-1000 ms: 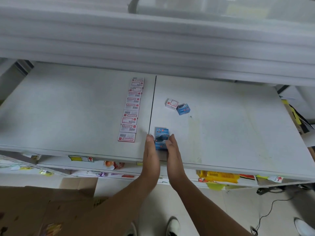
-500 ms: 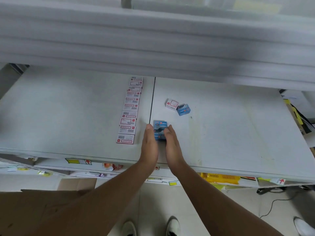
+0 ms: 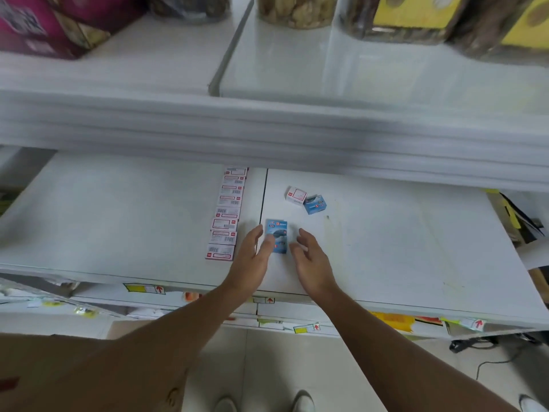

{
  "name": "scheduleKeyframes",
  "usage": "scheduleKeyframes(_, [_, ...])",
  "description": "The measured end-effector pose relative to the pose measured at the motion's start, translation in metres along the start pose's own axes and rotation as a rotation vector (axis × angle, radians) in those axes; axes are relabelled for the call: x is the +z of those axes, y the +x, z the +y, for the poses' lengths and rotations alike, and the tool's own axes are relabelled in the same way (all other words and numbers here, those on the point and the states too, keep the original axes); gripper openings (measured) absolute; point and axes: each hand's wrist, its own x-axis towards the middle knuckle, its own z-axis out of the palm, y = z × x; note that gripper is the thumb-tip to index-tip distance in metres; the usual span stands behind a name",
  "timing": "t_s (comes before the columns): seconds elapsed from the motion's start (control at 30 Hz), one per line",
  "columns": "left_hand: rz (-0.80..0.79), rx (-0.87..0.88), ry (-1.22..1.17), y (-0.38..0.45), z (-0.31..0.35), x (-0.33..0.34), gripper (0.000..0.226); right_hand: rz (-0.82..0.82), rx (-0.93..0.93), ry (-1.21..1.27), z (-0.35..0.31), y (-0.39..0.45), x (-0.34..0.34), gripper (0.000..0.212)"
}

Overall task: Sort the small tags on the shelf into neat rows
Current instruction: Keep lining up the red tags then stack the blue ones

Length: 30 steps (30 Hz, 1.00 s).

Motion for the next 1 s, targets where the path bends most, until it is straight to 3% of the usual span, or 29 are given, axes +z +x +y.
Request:
scheduleKeyframes(0.13, [-0.037,0.059,0.339,-0.023,0.017,-0.021,0.058,-0.129,0.02,-0.237,-0.01,-0.005,-0.029,0.056])
scheduleKeyframes(0.4, [-0.007,0.199,0.764,-0.055,0.083,-0.05,0.059,-0.253,-0.089,-0.521,-0.065,-0.01,-0.092,0.058])
scheduleKeyframes(0.67, [0.034,0.173,0.969,-0.084,0.111,-0.048,0.062,-0.267,-0.189,-0.646,-0.08,-0.02,-0.119,0.061])
scheduleKeyframes(1.0, [0.058,0.214,1.041,-0.118,0.115,-0.043,0.063,-0.196,-0.224,-0.765,-0.085,-0.068,-0.131,0.061])
